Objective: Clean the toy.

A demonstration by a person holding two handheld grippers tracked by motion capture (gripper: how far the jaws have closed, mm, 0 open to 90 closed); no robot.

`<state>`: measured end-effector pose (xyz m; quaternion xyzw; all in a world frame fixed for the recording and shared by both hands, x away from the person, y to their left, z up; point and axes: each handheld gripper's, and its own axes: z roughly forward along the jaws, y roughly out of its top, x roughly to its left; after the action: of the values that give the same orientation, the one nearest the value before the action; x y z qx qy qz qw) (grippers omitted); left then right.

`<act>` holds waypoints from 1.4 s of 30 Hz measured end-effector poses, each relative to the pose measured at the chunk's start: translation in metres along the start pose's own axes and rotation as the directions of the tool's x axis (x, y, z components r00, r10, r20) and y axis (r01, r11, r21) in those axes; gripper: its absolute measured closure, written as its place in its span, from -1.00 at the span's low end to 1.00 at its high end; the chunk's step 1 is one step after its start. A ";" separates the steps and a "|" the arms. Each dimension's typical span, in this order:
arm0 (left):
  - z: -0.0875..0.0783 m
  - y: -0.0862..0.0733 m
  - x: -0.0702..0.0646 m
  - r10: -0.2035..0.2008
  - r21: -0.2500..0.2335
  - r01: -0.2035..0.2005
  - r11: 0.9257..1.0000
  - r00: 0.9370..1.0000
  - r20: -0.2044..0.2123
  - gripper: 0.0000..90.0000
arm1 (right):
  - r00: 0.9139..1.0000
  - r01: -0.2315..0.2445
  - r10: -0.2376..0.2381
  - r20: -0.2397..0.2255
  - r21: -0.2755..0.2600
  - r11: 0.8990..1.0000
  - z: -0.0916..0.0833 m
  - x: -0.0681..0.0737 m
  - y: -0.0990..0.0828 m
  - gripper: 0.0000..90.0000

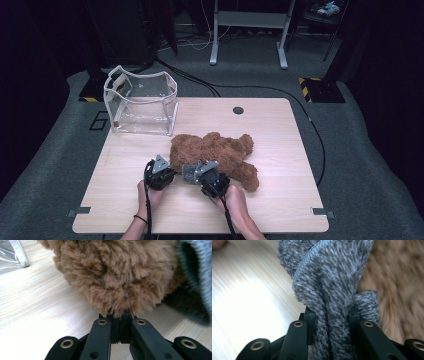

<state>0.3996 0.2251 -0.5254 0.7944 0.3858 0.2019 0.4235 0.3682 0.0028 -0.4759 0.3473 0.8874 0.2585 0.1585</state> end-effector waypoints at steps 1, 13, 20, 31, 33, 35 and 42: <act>0.000 0.000 0.000 0.001 0.000 -0.001 1.000 1.000 -0.001 0.98 | 1.000 -0.011 0.011 0.001 0.010 1.000 -0.002 -0.001 -0.004 0.59; 0.001 0.001 0.000 0.004 0.004 -0.004 1.000 1.000 0.000 0.98 | 0.995 -0.075 0.072 0.074 0.040 0.996 -0.026 -0.047 -0.054 0.60; 0.002 0.000 0.000 0.003 -0.002 -0.003 1.000 1.000 -0.006 0.98 | 0.974 -0.155 0.155 0.164 -0.011 0.988 -0.042 -0.069 -0.069 0.60; 0.002 0.001 0.000 0.009 -0.002 -0.009 1.000 1.000 -0.006 0.98 | 0.989 -0.060 0.076 0.130 -0.121 0.991 -0.045 -0.062 -0.032 0.59; 0.002 0.000 0.000 0.002 -0.003 -0.002 1.000 1.000 -0.006 0.98 | 0.991 -0.030 0.043 0.129 -0.101 0.994 -0.039 -0.059 -0.026 0.59; 0.001 0.001 0.000 0.000 0.004 0.000 1.000 1.000 0.000 0.98 | 0.991 -0.020 0.032 0.130 -0.097 0.995 -0.036 -0.059 -0.025 0.60; 0.002 0.001 0.000 0.001 0.000 -0.001 1.000 1.000 -0.006 0.98 | 0.984 -0.102 0.112 0.137 -0.080 0.992 -0.037 -0.078 -0.036 0.61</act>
<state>0.4013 0.2244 -0.5259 0.7939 0.3866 0.2048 0.4223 0.3869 -0.0867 -0.4580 0.4062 0.8440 0.2733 0.2192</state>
